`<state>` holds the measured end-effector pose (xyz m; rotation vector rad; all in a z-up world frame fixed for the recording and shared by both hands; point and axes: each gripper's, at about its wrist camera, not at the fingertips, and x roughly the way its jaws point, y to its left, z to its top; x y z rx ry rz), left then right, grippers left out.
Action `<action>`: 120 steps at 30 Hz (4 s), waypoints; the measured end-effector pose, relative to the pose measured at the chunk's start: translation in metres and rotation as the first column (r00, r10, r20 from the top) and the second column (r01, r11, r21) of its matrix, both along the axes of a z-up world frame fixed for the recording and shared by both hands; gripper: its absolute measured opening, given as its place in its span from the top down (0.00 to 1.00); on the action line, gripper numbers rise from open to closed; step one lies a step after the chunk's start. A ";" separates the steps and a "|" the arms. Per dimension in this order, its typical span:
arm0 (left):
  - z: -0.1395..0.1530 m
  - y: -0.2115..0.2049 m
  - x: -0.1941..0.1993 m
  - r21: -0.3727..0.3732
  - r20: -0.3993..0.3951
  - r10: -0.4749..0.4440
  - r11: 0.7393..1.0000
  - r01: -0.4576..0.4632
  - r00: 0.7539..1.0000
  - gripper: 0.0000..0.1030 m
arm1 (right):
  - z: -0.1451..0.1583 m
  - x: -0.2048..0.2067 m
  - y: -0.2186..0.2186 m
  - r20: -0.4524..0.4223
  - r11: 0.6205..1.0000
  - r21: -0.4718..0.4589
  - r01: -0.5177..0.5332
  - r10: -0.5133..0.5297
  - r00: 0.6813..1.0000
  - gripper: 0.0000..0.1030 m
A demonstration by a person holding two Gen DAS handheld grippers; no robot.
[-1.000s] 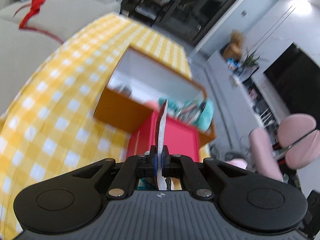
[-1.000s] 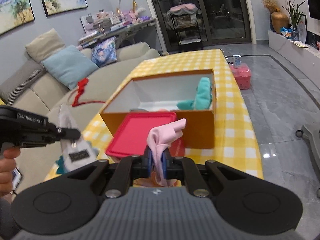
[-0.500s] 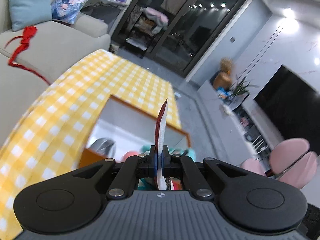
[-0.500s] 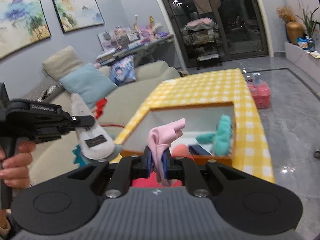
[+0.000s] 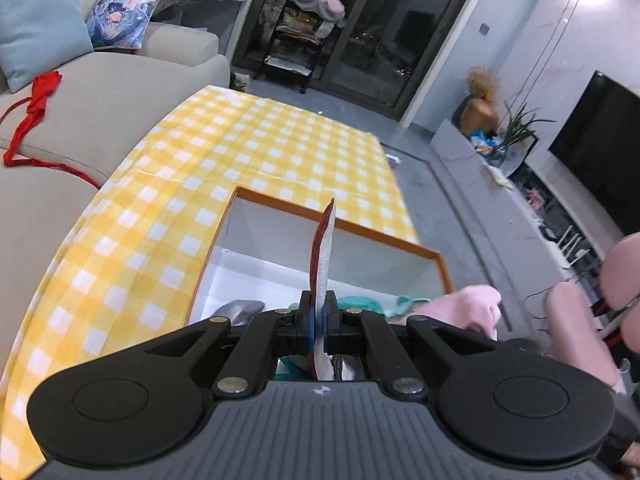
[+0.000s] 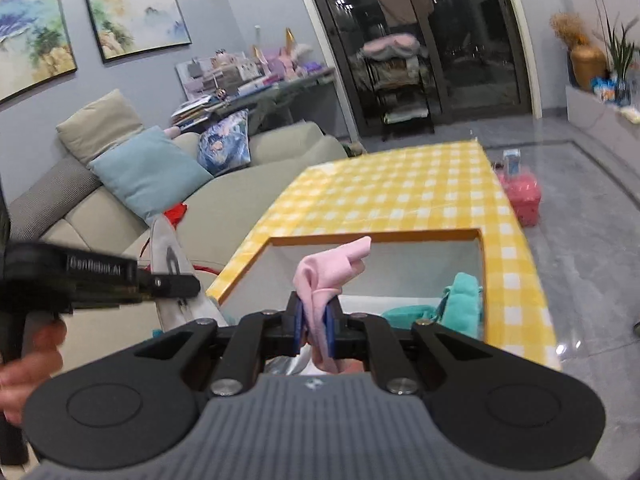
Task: Organize soft objects
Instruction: 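Lower the insole and pink cloth into the orange box and open both grippers, then move both tools back over the remaining items beside the red container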
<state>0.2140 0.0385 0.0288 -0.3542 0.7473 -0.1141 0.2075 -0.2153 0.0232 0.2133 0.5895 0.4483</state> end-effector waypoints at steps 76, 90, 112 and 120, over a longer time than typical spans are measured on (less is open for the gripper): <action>-0.027 -0.013 0.040 0.089 0.043 0.133 0.987 -0.137 0.990 0.07 | -0.063 0.109 0.048 -0.029 0.975 -0.218 0.036 -0.043 0.999 0.03; 0.009 -0.007 -0.030 0.106 0.077 0.093 0.989 -0.101 0.993 0.07 | -0.011 0.041 0.049 0.137 0.945 -0.303 0.121 -0.083 0.987 0.02; -0.028 -0.056 -0.169 0.103 -0.098 -0.123 0.986 0.133 0.988 0.07 | -0.058 -0.138 -0.016 -0.086 0.930 -0.315 0.188 -0.226 0.970 0.02; -0.063 -0.044 -0.201 0.062 -0.219 -0.162 0.982 0.180 0.962 0.07 | -0.064 -0.164 -0.017 -0.130 0.915 -0.347 0.207 -0.266 0.955 0.02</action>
